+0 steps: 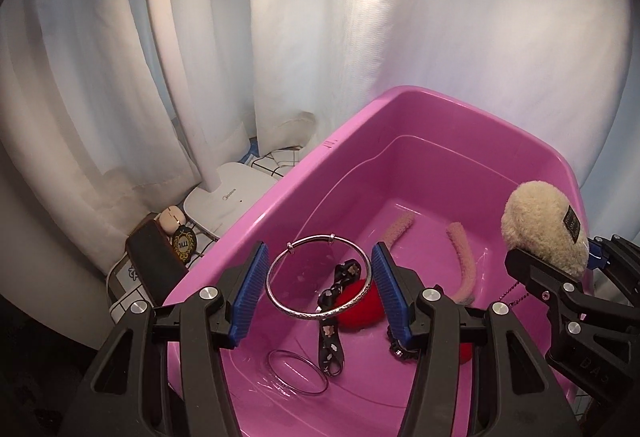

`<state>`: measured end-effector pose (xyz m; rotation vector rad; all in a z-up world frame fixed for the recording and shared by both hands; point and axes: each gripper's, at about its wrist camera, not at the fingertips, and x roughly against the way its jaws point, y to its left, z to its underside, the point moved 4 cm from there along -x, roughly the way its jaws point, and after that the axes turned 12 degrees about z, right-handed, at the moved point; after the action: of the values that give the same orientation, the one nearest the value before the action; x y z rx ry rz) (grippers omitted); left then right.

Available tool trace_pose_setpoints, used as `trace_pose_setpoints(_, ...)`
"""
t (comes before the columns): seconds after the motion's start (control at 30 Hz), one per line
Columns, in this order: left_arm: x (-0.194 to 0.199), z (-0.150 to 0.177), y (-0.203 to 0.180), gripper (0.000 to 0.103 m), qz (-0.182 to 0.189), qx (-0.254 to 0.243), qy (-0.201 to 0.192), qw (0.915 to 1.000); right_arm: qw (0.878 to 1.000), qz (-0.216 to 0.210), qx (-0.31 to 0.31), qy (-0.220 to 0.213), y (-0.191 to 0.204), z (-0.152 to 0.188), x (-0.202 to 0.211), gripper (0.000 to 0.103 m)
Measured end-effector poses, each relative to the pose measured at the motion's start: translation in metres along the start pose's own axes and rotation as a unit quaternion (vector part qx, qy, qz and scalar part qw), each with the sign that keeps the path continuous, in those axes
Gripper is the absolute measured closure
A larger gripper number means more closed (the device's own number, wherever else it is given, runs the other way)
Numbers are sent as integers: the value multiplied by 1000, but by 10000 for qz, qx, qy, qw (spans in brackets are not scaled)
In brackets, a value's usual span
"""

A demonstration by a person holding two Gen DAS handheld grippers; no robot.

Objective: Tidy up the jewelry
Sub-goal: 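Open both tools to drop the bangle and fuzzy ball into the tub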

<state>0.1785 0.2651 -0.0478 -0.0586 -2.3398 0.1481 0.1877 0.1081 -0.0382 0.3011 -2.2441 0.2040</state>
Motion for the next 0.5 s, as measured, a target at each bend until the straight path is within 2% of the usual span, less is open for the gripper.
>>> trace_pose_setpoints(0.1,-5,2,1,50,93,42,115,9999,9999,89,40,62,0,-1,-6,50)
trace_pose_setpoints(0.23,-4,1,1,49,200,65,107,9997,9996,235,117,94,2,-2,-11,44)
trace_pose_setpoints(0.27,-4,1,1,46,175,44,101,9998,9994,276,151,118,3,-1,-12,42)
trace_pose_setpoints(0.33,0,0,0,23,176,54,37,9998,9991,354,193,123,4,-1,-12,41)
trace_pose_setpoints(0.4,7,-2,-1,20,156,25,-128,9998,9991,374,201,88,6,-2,-11,41)
trace_pose_setpoints(0.43,8,-3,-1,16,135,4,-137,9998,9991,374,196,58,6,-3,-10,40)
trace_pose_setpoints(0.5,9,-3,0,16,141,18,-106,9998,9991,375,183,-24,6,-5,-6,39)
